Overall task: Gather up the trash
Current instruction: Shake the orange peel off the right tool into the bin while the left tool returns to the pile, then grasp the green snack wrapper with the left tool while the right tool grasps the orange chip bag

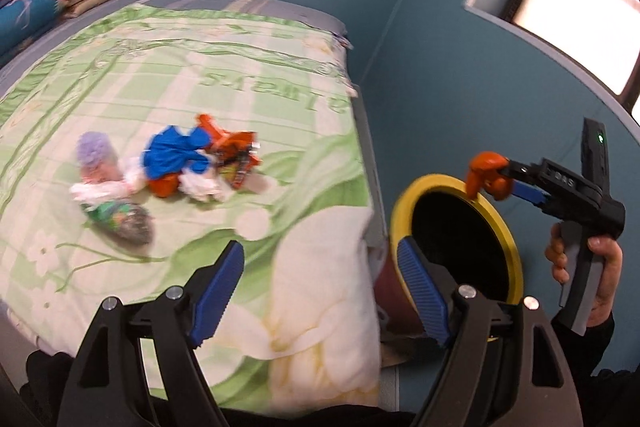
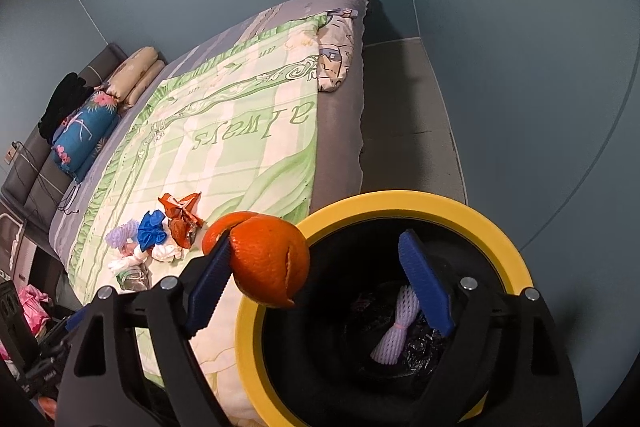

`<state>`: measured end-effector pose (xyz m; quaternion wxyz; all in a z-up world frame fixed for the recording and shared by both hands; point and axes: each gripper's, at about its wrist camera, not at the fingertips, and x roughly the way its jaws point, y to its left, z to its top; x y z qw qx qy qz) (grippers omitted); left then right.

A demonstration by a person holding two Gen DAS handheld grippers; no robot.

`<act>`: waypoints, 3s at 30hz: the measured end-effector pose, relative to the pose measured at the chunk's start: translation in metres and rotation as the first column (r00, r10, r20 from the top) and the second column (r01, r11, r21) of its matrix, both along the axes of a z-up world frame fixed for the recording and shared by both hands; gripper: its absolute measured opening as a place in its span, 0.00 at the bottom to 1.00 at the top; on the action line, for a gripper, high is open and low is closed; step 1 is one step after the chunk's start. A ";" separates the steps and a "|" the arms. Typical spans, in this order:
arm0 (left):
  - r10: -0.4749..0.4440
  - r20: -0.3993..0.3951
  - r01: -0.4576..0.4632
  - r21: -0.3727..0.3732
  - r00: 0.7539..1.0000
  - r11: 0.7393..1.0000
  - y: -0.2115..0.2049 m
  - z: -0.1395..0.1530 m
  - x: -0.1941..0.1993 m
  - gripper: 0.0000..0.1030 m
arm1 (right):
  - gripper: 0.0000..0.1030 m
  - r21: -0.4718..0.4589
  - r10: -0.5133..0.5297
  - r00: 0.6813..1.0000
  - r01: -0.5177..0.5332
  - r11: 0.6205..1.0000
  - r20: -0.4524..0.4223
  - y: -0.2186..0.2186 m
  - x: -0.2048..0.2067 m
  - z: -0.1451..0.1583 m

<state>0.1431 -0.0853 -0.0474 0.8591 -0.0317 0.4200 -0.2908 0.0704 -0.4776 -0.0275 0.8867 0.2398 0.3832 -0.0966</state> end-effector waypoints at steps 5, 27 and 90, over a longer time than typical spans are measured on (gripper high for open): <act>0.082 0.018 -0.082 -0.003 0.996 0.997 0.040 0.000 0.007 0.73 | 0.76 -0.016 0.011 1.000 -0.011 1.000 0.004 0.010 0.002 0.008; 0.285 0.004 -0.285 -0.037 0.959 0.958 0.152 -0.025 0.014 0.75 | 0.81 -0.177 -0.035 0.990 0.011 0.984 -0.135 0.026 0.004 0.019; 0.368 -0.182 -0.370 0.021 0.912 0.929 0.143 -0.093 0.113 0.75 | 0.81 -0.165 0.435 0.875 -0.471 0.867 -0.214 0.216 0.215 -0.055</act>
